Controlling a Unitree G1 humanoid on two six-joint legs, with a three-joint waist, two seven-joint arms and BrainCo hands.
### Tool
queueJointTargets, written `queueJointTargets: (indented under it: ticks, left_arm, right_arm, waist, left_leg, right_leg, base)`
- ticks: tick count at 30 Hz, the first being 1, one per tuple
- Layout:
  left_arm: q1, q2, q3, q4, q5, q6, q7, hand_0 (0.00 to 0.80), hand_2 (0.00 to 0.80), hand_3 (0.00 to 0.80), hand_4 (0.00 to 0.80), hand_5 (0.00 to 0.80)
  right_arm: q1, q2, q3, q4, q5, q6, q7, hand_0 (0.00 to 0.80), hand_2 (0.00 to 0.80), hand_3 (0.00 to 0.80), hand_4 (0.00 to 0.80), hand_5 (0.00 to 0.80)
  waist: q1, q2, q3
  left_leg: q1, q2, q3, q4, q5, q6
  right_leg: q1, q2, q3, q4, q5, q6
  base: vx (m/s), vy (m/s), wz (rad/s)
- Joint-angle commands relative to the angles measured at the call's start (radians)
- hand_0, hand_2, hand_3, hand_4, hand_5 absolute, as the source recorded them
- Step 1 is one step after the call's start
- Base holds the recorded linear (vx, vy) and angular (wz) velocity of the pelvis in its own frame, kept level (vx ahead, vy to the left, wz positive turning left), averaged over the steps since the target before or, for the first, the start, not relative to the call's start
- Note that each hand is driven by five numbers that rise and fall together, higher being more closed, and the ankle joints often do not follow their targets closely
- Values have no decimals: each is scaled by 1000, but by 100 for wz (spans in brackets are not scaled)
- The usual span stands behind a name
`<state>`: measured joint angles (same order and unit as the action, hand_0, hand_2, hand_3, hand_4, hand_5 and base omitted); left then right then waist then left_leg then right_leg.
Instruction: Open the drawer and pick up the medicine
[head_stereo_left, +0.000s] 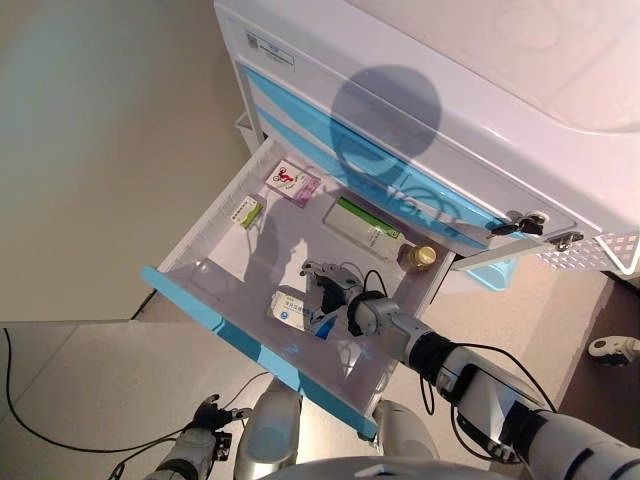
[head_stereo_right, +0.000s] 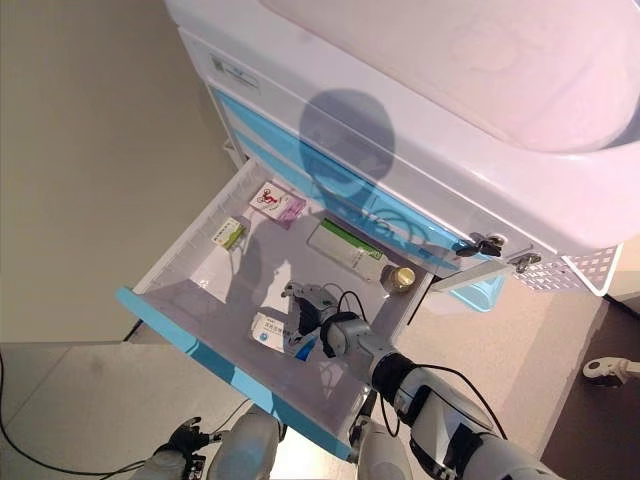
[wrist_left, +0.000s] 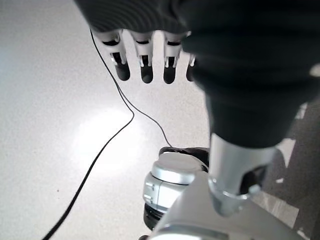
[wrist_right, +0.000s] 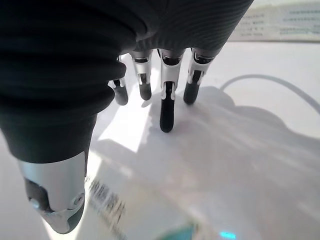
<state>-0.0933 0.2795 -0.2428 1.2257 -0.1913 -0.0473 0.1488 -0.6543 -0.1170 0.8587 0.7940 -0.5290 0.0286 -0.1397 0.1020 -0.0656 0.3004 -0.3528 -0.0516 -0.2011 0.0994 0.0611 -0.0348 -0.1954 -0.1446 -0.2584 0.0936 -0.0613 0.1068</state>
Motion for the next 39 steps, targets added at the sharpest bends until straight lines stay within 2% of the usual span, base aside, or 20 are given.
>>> queueJointTargets:
  ticks: [1, 2, 4, 5, 6, 13, 21, 22, 23, 24, 27, 28, 29, 30, 34, 35, 39]
  left_arm:
    - [-29, -6, -23, -3, -45, -11, 19, 0, 0, 0, 0, 0]
    - [-41, -11, -24, -3, -41, -12, 8, 0, 0, 0, 0, 0]
    - [-49, -22, -43, -7, -47, -22, 1, 0, 0, 0, 0, 0]
    - [-54, -24, -51, -13, -54, -28, -3, 0, 0, 0, 0, 0]
    - [-66, -21, -58, -15, -62, -30, -5, 0, 0, 0, 0, 0]
    - [-98, -32, -87, -12, -81, -31, 0, 0, 0, 0, 0, 0]
    - [-96, -40, -99, -3, -85, -32, 4, 0, 0, 0, 0, 0]
    - [-90, -27, -85, -4, -82, -32, 1, 0, 0, 0, 0, 0]
    - [-89, -28, -56, -4, -88, -24, 16, 0, 0, 0, 0, 0]
    - [-91, -32, -42, 2, -83, -20, 24, 0, 0, 0, 0, 0]
    - [-91, -38, -30, 8, -72, -14, 31, 0, 0, 0, 0, 0]
    - [-88, -39, -29, 8, -70, -14, 35, 0, 0, 0, 0, 0]
    - [-88, -39, -29, 8, -70, -14, 35, 0, 0, 0, 0, 0]
    - [-87, -35, -23, 5, -63, -17, 39, 0, 0, 0, 0, 0]
    - [-80, -27, -9, -2, -48, -16, 44, 0, 0, 0, 0, 0]
    - [-76, -25, 5, -2, -43, -15, 45, 0, 0, 0, 0, 0]
    - [-59, -16, 36, 6, -19, -15, 40, 0, 0, 0, 0, 0]
  right_arm:
    - [-20, 22, 24, 62, 5, 23, -7, 0, 0, 0, 0, 0]
    - [-32, 16, 20, 76, -9, 12, 1, 304, 304, 304, 304, 304]
    - [-17, 31, 32, 119, -59, 11, -11, 734, 734, 734, 734, 734]
    - [-8, 37, 28, 144, -64, 9, -19, 797, 797, 797, 797, 797]
    - [-7, 28, 31, 175, -87, 12, -20, 800, 800, 800, 800, 800]
    - [-62, 27, 27, 197, -97, 23, -41, 800, 800, 800, 800, 800]
    - [-113, 19, 18, 185, -82, 21, -56, 800, 800, 800, 800, 800]
    - [-99, -16, 21, 129, -75, 2, -30, 800, 800, 800, 800, 800]
    - [-49, -54, 23, -88, -77, -9, -36, 800, 800, 800, 800, 800]
    - [-25, -86, 15, -142, -73, -18, -46, 800, 800, 800, 800, 800]
    - [-1, -106, -12, -178, -60, -22, -66, 800, 800, 800, 800, 800]
    - [8, -111, -20, -178, -53, -23, -70, 461, 461, 461, 461, 461]
    - [8, -111, -20, -178, -53, -23, -70, 461, 461, 461, 461, 461]
    - [19, -124, -42, -196, -37, -31, -80, 0, 0, 0, 0, 0]
    - [27, -170, -92, -319, 15, -46, -74, 0, 0, 0, 0, 0]
    - [51, -208, -127, -393, 45, -65, -80, 0, 0, 0, 0, 0]
    - [124, -306, -206, -496, 93, -102, -77, 0, 0, 0, 0, 0]
  waist:
    - [20, -3, 40]
    - [20, 3, 42]
    - [21, 12, 52]
    - [21, 17, 57]
    - [24, 26, 62]
    - [32, 40, 66]
    - [36, 47, 66]
    - [29, 41, 66]
    - [2, 15, 74]
    - [-8, 6, 78]
    - [-15, -2, 80]
    - [-16, -1, 81]
    - [-16, -1, 81]
    - [-19, 1, 80]
    - [-26, 1, 73]
    - [-34, -6, 70]
    - [-47, -15, 59]
  left_leg:
    - [3, -41, 19, -42, 8, 26]
    - [-3, -43, 12, -44, 13, 26]
    - [-7, -46, 0, -49, 17, 24]
    - [-13, -47, -8, -53, 22, 23]
    - [-18, -46, -17, -63, 32, 19]
    - [-28, -50, -50, -87, 49, 15]
    - [-27, -52, -58, -88, 46, 20]
    - [-26, -50, -54, -90, 46, 18]
    - [-20, -41, -36, -94, 44, 18]
    - [-17, -38, -31, -95, 43, 18]
    - [-16, -34, -28, -94, 42, 17]
    - [-15, -34, -29, -93, 41, 17]
    - [-15, -34, -29, -93, 41, 17]
    - [-15, -34, -29, -92, 40, 18]
    - [-13, -30, -24, -93, 40, 20]
    - [-5, -29, -18, -93, 34, 20]
    - [4, -26, -8, -92, 27, 23]
  right_leg:
    - [-106, -40, 22, 92, 72, 12]
    - [-112, -41, 18, 97, 70, 11]
    - [-114, -45, 8, 105, 63, 10]
    - [-119, -47, 3, 110, 62, 10]
    - [-126, -50, -8, 117, 60, 9]
    - [-138, -57, -29, 132, 51, 5]
    - [-154, -62, -19, 149, 44, 4]
    - [-156, -59, -13, 149, 44, 6]
    - [-160, -53, 0, 149, 46, 7]
    - [-160, -52, 4, 149, 45, 7]
    - [-159, -48, 7, 146, 43, 6]
    - [-159, -48, 7, 148, 41, 6]
    - [-159, -48, 7, 148, 41, 6]
    - [-161, -48, 6, 151, 39, 6]
    - [-165, -48, 9, 155, 42, 8]
    - [-163, -49, 14, 160, 37, 9]
    - [-161, -48, 20, 159, 39, 11]
  base:
    - [-6, -25, 9]
    - [-14, -10, 27]
    - [-9, -23, 34]
    - [-14, -24, 21]
    - [-15, -16, 16]
    - [8, -21, 19]
    - [6, 1, 11]
    - [0, 0, 0]
    - [0, 0, 0]
    - [-8, -1, -4]
    - [-4, -7, -17]
    - [6, -7, -13]
    - [-9, 0, -11]
    - [-6, 2, -7]
    - [-2, 2, -1]
    - [-4, 17, -4]
    - [5, 14, -5]
